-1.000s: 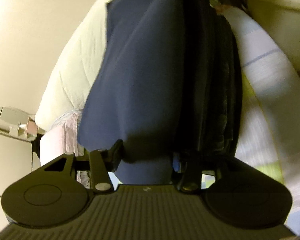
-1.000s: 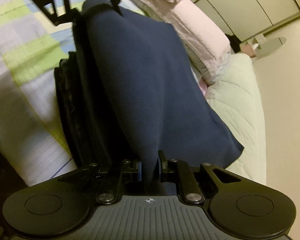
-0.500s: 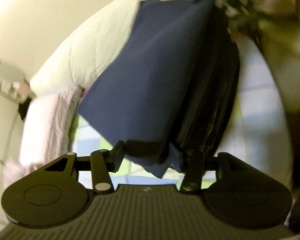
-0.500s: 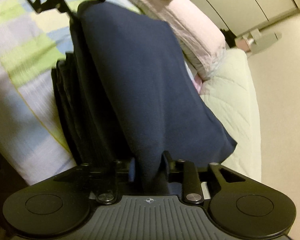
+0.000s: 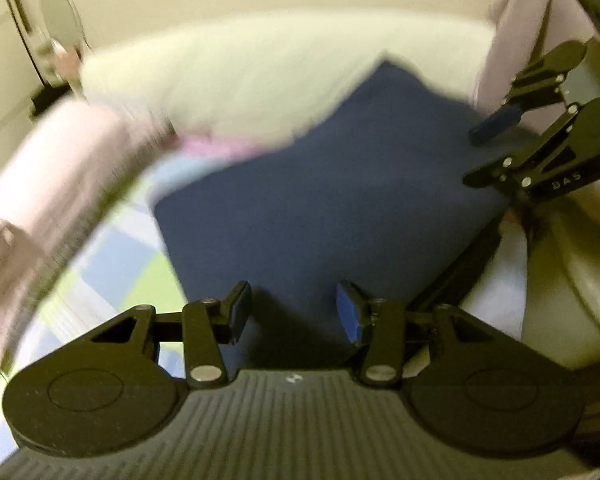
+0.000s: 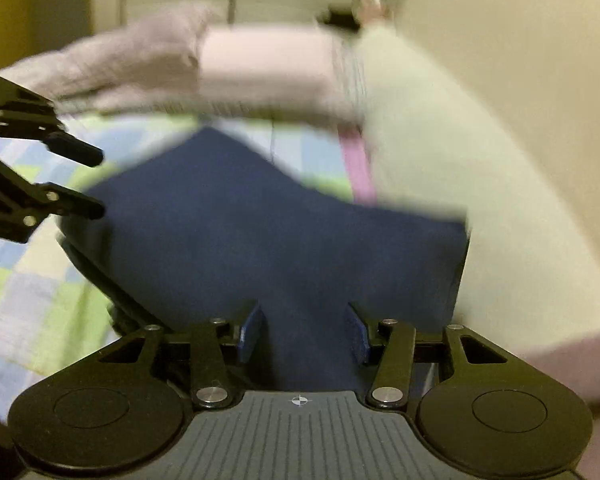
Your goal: Fold clothes
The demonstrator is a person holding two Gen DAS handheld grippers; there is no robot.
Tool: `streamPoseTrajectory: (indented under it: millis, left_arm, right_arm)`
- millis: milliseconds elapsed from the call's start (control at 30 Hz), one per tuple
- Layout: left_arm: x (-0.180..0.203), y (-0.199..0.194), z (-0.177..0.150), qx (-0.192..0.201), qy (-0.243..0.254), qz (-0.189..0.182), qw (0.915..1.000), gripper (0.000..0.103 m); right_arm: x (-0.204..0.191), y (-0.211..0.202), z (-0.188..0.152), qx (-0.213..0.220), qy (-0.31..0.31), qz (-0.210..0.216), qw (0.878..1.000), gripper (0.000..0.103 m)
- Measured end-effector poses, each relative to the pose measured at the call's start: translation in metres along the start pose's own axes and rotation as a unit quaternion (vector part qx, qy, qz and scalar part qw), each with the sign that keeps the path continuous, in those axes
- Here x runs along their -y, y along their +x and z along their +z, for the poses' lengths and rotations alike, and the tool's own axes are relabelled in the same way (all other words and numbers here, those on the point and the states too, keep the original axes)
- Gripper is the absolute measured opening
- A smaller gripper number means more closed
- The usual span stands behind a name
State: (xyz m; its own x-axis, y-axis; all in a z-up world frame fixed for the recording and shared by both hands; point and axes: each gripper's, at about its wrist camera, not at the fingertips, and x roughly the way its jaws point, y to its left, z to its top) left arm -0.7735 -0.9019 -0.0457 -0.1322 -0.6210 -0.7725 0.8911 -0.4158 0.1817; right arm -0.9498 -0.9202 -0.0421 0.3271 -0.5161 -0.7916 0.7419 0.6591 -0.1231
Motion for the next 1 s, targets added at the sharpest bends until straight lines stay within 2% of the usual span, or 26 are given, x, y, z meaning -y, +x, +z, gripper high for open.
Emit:
streamPoseTrajectory:
  millis: [67, 133, 300, 400, 467, 500, 533, 667, 800, 1000]
  left_arm:
    - [0.003, 0.001, -0.002, -0.001, 0.007, 0.001, 1.0000, 0.046]
    - [0.000, -0.007, -0.006, -0.001, -0.003, 0.009, 1.0000, 0.046]
    - [-0.010, -0.031, -0.020, -0.003, -0.038, 0.032, 0.9987, 0.046]
    - [-0.014, -0.046, -0.034, -0.009, -0.070, 0.044, 0.9965, 0.055]
    - [-0.014, -0.053, -0.045, -0.014, -0.084, 0.052, 0.9950, 0.068]
    - [-0.014, -0.057, -0.051, -0.015, -0.090, 0.052, 0.9944, 0.071]
    - [-0.014, -0.061, -0.056, -0.017, -0.096, 0.052, 0.9939, 0.077]
    - [-0.012, -0.075, -0.074, -0.025, -0.115, 0.022, 0.9928, 0.091]
    - [-0.011, -0.094, -0.089, -0.018, -0.118, -0.009, 0.9928, 0.091]
    - [-0.016, -0.118, -0.104, -0.007, -0.118, -0.014, 0.9929, 0.091]
  right_arm:
    - [0.002, 0.012, -0.010, -0.013, 0.003, 0.005, 1.000, 0.050]
    - [0.007, 0.008, -0.012, -0.007, 0.012, 0.009, 1.000, 0.050]
    - [0.009, -0.024, -0.011, 0.025, 0.052, -0.003, 0.998, 0.050]
    - [0.002, -0.044, -0.019, 0.038, 0.082, -0.013, 0.996, 0.051]
    - [-0.011, -0.053, -0.030, 0.034, 0.106, -0.014, 0.994, 0.070]
    - [-0.017, -0.058, -0.036, 0.032, 0.118, -0.015, 0.992, 0.083]
    - [-0.025, -0.062, -0.041, 0.029, 0.129, -0.010, 0.991, 0.084]
    - [-0.055, -0.080, -0.048, 0.020, 0.184, -0.030, 0.982, 0.084]
    - [-0.081, -0.100, -0.051, 0.023, 0.240, -0.055, 0.969, 0.084]
    - [-0.116, -0.130, -0.051, 0.024, 0.299, -0.077, 0.951, 0.084]
